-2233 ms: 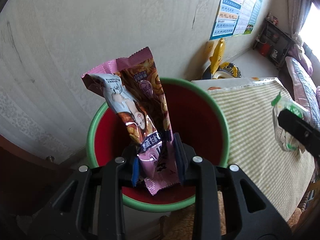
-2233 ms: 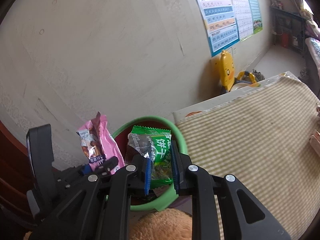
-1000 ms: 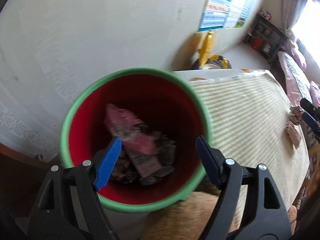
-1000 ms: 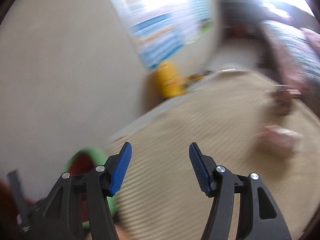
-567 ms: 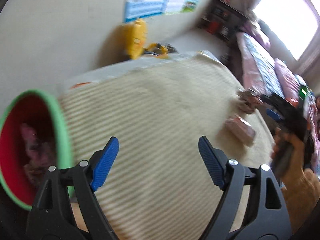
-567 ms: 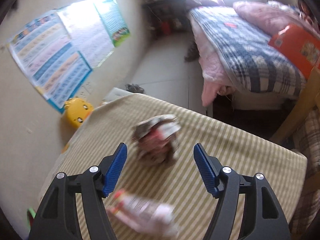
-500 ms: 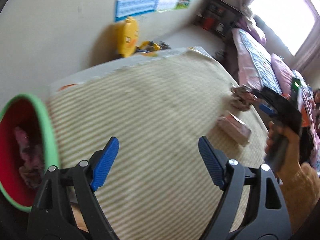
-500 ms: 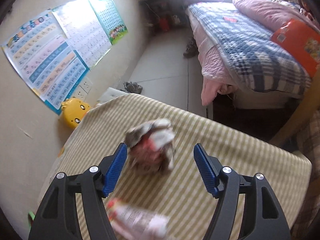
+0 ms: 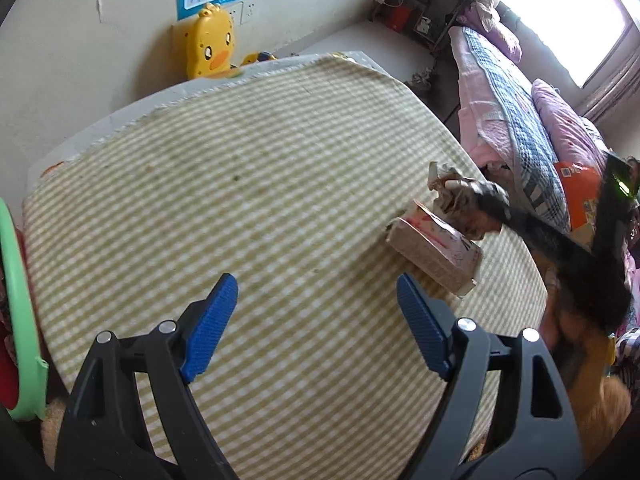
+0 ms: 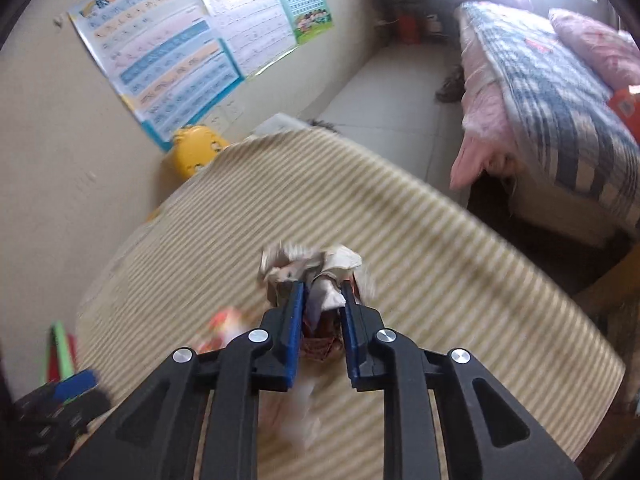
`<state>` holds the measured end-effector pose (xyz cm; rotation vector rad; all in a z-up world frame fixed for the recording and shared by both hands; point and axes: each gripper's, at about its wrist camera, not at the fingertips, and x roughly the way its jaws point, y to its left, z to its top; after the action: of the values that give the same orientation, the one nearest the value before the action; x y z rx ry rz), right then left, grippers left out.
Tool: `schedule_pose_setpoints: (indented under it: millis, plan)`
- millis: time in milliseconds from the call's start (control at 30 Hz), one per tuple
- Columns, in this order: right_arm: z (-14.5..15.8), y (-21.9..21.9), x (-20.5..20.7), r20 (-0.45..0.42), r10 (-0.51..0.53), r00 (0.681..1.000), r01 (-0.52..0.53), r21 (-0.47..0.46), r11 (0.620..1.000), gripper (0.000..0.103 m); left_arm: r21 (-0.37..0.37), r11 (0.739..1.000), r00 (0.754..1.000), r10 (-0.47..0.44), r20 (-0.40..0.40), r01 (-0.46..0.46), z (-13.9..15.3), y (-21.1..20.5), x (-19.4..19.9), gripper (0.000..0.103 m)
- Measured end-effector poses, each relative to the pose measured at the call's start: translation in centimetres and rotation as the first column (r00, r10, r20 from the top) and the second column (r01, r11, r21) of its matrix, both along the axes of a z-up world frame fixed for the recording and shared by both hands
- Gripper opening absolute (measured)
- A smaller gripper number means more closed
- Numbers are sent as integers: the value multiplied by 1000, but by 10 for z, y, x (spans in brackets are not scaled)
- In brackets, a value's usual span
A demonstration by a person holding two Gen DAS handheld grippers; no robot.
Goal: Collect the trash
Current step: 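Grasp the crumpled foil ball with the right tool while the left tool grasps the white-pink carton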
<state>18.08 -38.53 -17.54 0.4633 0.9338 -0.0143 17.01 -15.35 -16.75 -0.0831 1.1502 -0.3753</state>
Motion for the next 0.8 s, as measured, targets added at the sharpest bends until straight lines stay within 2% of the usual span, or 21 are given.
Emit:
schedule_pose_setpoints:
  millis: [133,233,333,467,633,800]
  plan:
    - [0,10,-35,5,17,1000,-17,185,983,15,0,1000,1000,-3,-18,3,-7,-10,-7,79]
    - [6,18,-55,28,4,1000,-11,248,969,14,2,1000,1000,-9,-29,9,-11,-16,-10,81]
    - [18,12,-79,70,-97,993,80,206,975,13,9,1000,1000,-15,-27,15,-13,-25,-12,82]
    - [22,-3,-102,80,-209,975,190,204,961,13,11,999,998,-31,-50,32,-20,-41,-10,83]
    - [24,-5,-113,77,-223,972,209,160,965,13,38,999,997,-14,-70,17,-26,-47,-19,83]
    - [19,-8,-121,82,-229,970,213,169,962,13,21,1000,994,11,-112,-9,-35,-51,-16,86]
